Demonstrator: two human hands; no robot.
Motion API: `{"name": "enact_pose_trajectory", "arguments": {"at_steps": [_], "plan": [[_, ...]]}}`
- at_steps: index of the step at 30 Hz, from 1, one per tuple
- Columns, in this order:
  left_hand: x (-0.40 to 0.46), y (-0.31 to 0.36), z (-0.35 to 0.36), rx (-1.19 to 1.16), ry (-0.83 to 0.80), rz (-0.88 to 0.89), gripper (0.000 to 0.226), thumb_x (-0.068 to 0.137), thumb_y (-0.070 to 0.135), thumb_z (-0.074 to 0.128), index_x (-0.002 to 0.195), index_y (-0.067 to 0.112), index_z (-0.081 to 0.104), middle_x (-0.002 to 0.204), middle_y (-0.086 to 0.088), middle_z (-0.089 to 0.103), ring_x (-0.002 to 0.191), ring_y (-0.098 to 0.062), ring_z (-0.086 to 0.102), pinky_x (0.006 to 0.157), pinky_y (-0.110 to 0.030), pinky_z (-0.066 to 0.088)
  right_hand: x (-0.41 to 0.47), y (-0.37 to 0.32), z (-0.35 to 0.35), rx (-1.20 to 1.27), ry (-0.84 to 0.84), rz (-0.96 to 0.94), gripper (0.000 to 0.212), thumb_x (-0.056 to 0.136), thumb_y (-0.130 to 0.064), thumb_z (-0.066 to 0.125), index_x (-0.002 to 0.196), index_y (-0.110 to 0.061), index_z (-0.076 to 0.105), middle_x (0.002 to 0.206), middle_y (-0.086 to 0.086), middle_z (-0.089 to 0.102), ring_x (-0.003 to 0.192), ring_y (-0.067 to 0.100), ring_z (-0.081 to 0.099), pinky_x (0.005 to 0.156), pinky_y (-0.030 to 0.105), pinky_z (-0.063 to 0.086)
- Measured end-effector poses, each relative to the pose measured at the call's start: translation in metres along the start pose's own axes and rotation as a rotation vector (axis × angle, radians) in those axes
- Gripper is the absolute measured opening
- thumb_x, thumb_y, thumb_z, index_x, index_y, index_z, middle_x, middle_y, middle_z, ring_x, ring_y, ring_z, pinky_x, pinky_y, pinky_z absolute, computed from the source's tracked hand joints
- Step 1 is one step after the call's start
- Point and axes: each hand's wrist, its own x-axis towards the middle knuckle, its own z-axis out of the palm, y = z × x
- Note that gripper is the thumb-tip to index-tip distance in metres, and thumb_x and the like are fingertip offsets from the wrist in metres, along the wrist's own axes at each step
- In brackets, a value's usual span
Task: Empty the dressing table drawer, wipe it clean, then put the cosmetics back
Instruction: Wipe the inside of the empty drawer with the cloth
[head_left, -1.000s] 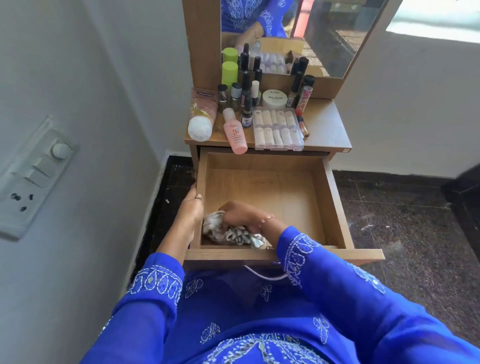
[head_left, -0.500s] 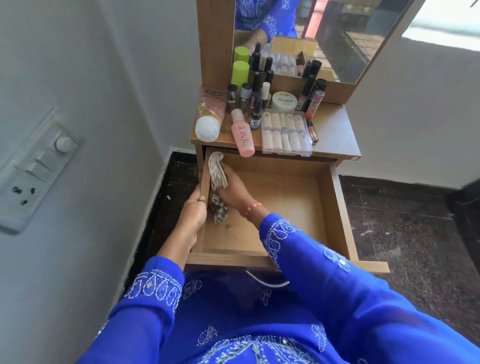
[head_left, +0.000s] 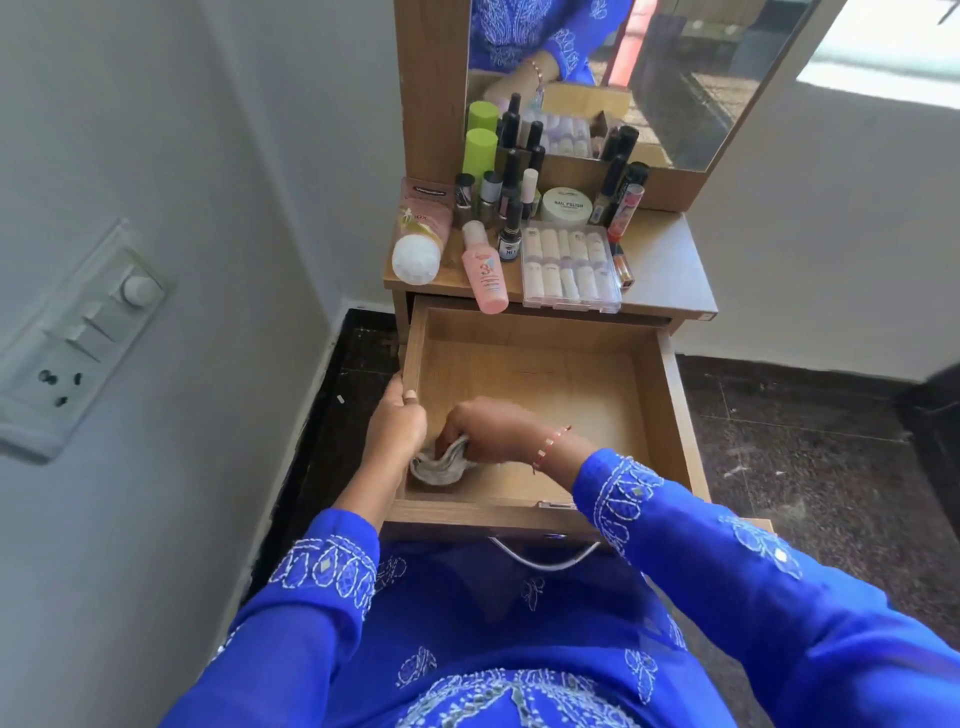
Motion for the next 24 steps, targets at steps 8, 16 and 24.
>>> {"name": "enact_pose_trajectory", "arguments": {"at_steps": [8,16,24], "plan": [[0.003,-0.003,0.002,0.093,0.008,0.011,0.047,0.101,0.022,0.024,0.147,0.02,0.02,0.147,-0.008,0.037,0.133,-0.03,0.037,0.107,-0.038,0.031,0.001,0.051,-0.012,-0.808,0.278,0.111,0.035,0.074,-0.018,0.04,0.078,-0.025,0.075,0.093,-0.002,0.07,0.085,0.018,0.065,0.073,0.028,0.052],[0.004,-0.003,0.002,0.113,0.03,0.035,0.046,0.101,0.022,0.024,0.147,0.022,0.022,0.144,-0.009,0.041,0.129,-0.03,0.041,0.104,-0.037,0.033,0.037,0.037,-0.028,-1.126,0.19,-0.153,0.02,0.078,-0.018,0.057,0.088,-0.021,0.074,0.105,0.0,0.068,0.099,0.016,0.063,0.083,0.031,0.051],[0.003,-0.005,0.0,0.07,0.004,0.036,0.046,0.101,0.023,0.025,0.147,0.024,0.021,0.146,-0.005,0.039,0.132,-0.027,0.038,0.106,-0.039,0.033,0.0,0.088,-0.006,-1.039,0.26,0.154,0.037,0.079,-0.015,0.038,0.093,-0.026,0.071,0.098,-0.001,0.07,0.086,0.019,0.064,0.071,0.033,0.051]]}}
